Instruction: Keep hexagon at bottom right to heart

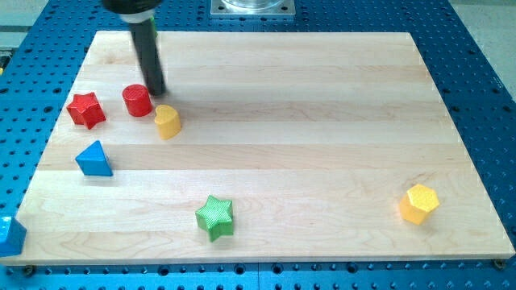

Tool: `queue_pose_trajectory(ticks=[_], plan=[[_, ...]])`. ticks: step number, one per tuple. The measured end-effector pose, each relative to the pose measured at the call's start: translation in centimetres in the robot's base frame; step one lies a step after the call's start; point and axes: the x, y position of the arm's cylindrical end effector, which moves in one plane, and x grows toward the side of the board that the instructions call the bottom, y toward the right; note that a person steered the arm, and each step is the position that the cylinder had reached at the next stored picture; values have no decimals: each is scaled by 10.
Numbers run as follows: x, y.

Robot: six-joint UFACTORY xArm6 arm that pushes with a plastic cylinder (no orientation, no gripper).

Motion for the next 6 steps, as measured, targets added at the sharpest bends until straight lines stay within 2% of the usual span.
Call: queue_pose_trajectory(ticks=[1, 2, 3, 4, 6], plan=[[23, -21], [-5, -1], [-4, 110], [2, 251], [150, 360]])
